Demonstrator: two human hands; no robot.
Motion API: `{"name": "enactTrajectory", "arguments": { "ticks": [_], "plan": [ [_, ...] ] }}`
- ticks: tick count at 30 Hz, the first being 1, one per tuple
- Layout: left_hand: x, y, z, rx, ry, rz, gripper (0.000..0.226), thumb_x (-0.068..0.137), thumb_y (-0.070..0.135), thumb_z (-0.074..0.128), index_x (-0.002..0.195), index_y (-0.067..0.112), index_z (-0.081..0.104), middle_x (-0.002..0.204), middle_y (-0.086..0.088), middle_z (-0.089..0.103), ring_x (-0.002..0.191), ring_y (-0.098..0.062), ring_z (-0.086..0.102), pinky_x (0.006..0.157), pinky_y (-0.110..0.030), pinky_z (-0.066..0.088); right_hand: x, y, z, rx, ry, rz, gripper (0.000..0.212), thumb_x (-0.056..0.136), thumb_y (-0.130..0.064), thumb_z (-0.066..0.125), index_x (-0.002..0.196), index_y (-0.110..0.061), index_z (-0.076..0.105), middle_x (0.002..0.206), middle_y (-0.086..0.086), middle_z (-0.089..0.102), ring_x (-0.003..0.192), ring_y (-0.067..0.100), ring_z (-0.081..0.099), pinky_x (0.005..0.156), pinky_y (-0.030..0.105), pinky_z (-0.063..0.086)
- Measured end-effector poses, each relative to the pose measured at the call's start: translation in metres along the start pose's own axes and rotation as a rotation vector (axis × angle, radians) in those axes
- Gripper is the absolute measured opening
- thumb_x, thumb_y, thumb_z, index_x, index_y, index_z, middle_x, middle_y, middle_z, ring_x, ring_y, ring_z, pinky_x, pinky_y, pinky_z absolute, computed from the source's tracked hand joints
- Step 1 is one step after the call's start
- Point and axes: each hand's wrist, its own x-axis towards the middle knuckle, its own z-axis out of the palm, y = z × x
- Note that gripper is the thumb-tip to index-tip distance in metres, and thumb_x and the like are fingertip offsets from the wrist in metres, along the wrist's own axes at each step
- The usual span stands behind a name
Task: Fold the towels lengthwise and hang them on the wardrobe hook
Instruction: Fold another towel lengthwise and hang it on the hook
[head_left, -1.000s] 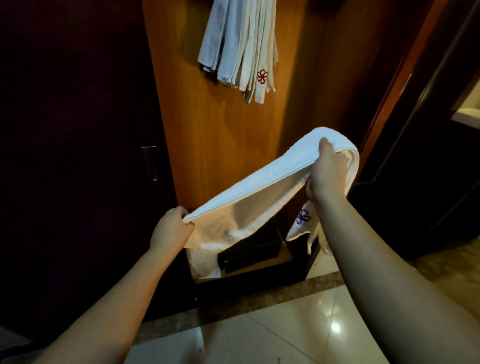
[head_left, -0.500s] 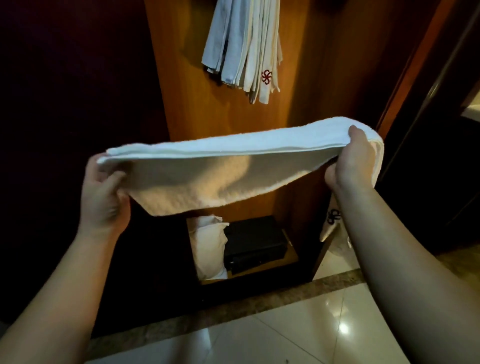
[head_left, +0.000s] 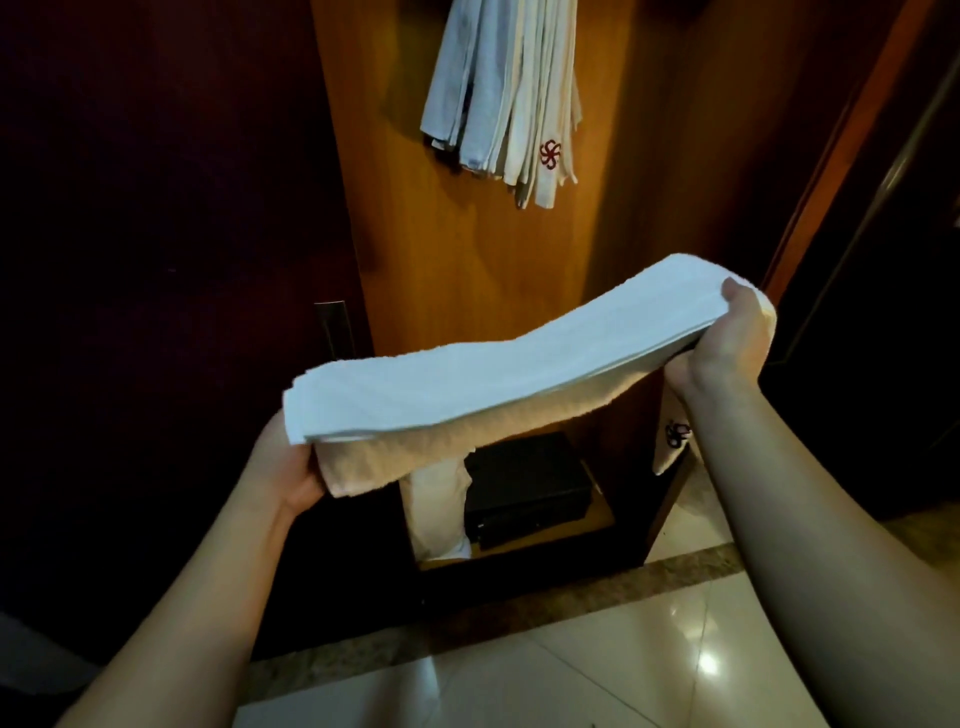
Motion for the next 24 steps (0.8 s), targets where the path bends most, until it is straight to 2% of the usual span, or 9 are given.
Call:
{"name": "enactTrajectory", "arguments": {
  "ticks": [3,6,8,9,11,15,19,21,24],
  "plan": [
    [0.006,-0.011,-0.007,0.104,0.074,-0.073,0.028,0.105,0.012,0.04,0.115,0.0,0.064,0.113,-0.019,0.067,0.091,-0.021,0.071,0.093,-0.037,0.052,0.002,0.0,-0.004,0.043,0.021,0.011,0.048,0.089,-0.033,0.067,0.128,-0.014,0.048,0.108,0.009,0.069,0.098,0.026,0.067,0.077,0.037,0.057],
    [0.005,-0.023,-0.008,0.164,0.079,-0.057,0.042,0.104,0.012,0.039,0.139,-0.012,0.04,0.136,-0.023,0.053,0.11,-0.029,0.06,0.108,-0.044,0.042,0.007,-0.004,-0.01,0.08,0.04,0.004,0.049,0.084,-0.035,0.07,0.124,-0.016,0.05,0.11,0.011,0.069,0.1,0.03,0.068,0.085,0.045,0.057],
    [0.003,-0.026,-0.007,0.252,0.05,-0.019,0.027,0.104,0.01,0.041,0.123,0.0,0.057,0.103,-0.012,0.073,0.09,-0.02,0.07,0.079,-0.033,0.058,0.008,-0.006,-0.012,0.099,0.035,0.006,0.043,0.083,-0.035,0.069,0.118,-0.017,0.053,0.109,0.011,0.07,0.099,0.032,0.068,0.084,0.048,0.057],
    [0.001,-0.026,-0.008,0.247,0.01,-0.004,0.021,0.102,0.008,0.043,0.114,0.005,0.061,0.086,-0.004,0.075,0.075,-0.016,0.071,0.062,-0.027,0.058,0.009,-0.007,-0.013,0.1,0.038,0.007,0.039,0.084,-0.035,0.068,0.116,-0.016,0.055,0.108,0.011,0.071,0.098,0.033,0.069,0.081,0.048,0.057],
    [0.001,-0.025,-0.014,0.217,-0.044,0.0,0.015,0.094,0.007,0.056,0.106,-0.002,0.059,0.075,-0.005,0.07,0.063,-0.022,0.066,0.049,-0.026,0.051,0.01,-0.01,-0.014,0.099,0.046,0.006,0.03,0.088,-0.031,0.065,0.113,-0.015,0.057,0.105,0.01,0.071,0.094,0.031,0.069,0.073,0.041,0.059],
    [0.01,-0.034,-0.039,0.051,-0.016,0.009,0.01,0.086,-0.007,0.055,0.095,-0.009,0.051,0.083,-0.01,0.063,0.072,-0.019,0.065,0.061,-0.027,0.055,0.012,-0.011,-0.018,0.116,-0.011,0.023,0.026,0.092,-0.022,0.062,0.114,-0.009,0.057,0.105,0.014,0.073,0.09,0.033,0.072,0.065,0.038,0.059],
    [0.004,-0.05,-0.039,-0.251,0.002,-0.088,0.044,0.071,0.018,0.081,0.108,0.001,0.062,0.113,-0.015,0.067,0.1,-0.026,0.07,0.085,-0.04,0.059,0.007,0.001,-0.016,0.14,-0.055,0.045,0.042,0.091,-0.026,0.065,0.128,-0.011,0.052,0.111,0.013,0.071,0.099,0.034,0.069,0.078,0.043,0.058],
    [-0.006,-0.064,-0.025,-0.392,0.053,-0.198,0.038,0.082,0.025,0.071,0.114,0.005,0.072,0.125,-0.015,0.067,0.113,-0.03,0.066,0.093,-0.049,0.053,0.004,0.006,-0.016,0.178,-0.072,0.071,0.045,0.09,-0.029,0.065,0.13,-0.013,0.052,0.115,0.012,0.071,0.104,0.035,0.067,0.087,0.046,0.056],
    [-0.014,-0.083,-0.01,-0.428,0.053,-0.349,0.037,0.094,0.036,0.047,0.102,0.02,0.08,0.119,-0.009,0.071,0.102,-0.032,0.07,0.08,-0.047,0.058,-0.002,0.012,-0.014,0.216,-0.093,0.104,0.043,0.09,-0.031,0.064,0.128,-0.013,0.054,0.117,0.013,0.071,0.106,0.036,0.067,0.089,0.048,0.054]
  ]
}}
